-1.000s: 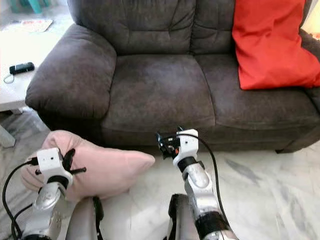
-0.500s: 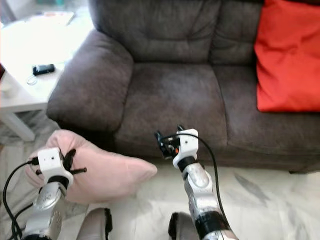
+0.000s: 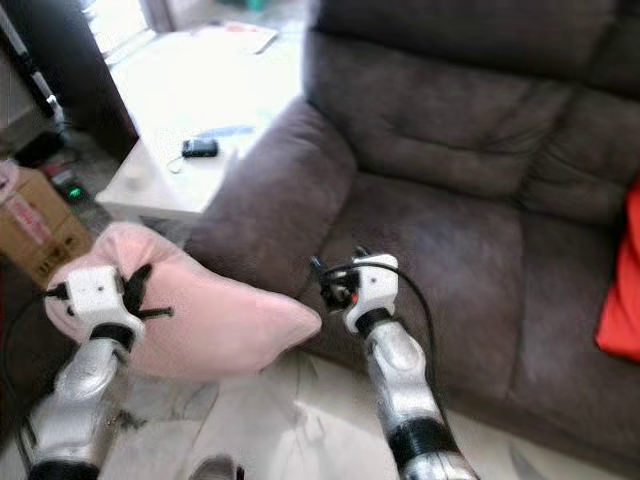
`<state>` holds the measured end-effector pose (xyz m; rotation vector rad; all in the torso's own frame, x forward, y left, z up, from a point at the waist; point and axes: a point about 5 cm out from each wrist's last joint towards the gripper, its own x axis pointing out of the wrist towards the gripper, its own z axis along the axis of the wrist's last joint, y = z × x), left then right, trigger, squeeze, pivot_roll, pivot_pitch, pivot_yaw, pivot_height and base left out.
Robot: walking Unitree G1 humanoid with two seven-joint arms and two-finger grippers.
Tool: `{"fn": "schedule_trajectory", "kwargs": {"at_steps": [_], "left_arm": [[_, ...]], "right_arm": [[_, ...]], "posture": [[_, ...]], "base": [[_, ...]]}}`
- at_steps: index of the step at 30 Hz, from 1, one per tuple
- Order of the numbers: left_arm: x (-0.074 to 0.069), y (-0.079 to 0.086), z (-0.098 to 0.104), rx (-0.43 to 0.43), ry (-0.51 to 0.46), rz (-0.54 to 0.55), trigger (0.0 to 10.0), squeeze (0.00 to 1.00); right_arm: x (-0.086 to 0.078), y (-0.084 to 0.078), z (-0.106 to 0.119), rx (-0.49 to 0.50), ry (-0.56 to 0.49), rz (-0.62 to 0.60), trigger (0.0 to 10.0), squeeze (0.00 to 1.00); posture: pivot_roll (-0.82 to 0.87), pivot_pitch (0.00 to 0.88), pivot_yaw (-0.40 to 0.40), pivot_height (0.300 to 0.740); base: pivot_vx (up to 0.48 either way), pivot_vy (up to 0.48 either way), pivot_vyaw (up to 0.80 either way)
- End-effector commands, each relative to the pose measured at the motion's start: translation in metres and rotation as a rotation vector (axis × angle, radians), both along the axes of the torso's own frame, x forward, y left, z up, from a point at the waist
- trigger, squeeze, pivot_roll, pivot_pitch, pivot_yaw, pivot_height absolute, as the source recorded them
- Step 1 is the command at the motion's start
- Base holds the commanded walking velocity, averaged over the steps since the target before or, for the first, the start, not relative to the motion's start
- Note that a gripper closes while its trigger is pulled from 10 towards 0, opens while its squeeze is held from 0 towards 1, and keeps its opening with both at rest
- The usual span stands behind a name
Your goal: Move the pillow to the sofa from floor
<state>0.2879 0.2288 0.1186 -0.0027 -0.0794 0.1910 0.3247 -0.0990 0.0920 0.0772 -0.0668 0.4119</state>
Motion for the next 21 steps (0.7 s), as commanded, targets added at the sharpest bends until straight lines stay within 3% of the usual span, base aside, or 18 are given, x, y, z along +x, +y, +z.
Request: {"fn": "schedule_trajectory", "kwargs": {"at_steps": [1, 5, 14, 21], "left_arm": [[0.007, -0.021, 0.033, 0.015, -0.143, -0.08, 10.0, 0.0], [0.008, -0.023, 0.048, 0.024, -0.178, -0.095, 10.0, 0.0], [0.008, -0.029, 0.057, 0.021, -0.181, -0.117, 10.0, 0.0], [0.008, -0.034, 0.079, 0.02, -0.221, -0.153, 10.0, 0.0]], "right_arm": [[-0.006, -0.015, -0.016, -0.005, 0.067, -0.047, 10.0, 0.0], [-0.005, -0.014, -0.017, -0.003, 0.068, -0.046, 10.0, 0.0], [-0.004, -0.014, -0.017, -0.004, 0.073, -0.051, 10.0, 0.0], [-0.004, -0.014, -0.021, -0.042, 0.096, -0.002, 10.0, 0.0]], "posture": [[0.1, 0.079, -0.04, 0.74], [0.1, 0.077, -0.04, 0.74], [0.09, 0.065, -0.038, 0.74], [0.1, 0.052, -0.041, 0.74]], "base": [[0.0, 0.0, 0.0], [0.0, 0.0, 0.0], [0.0, 0.0, 0.0], [0.0, 0.0, 0.0]]}}
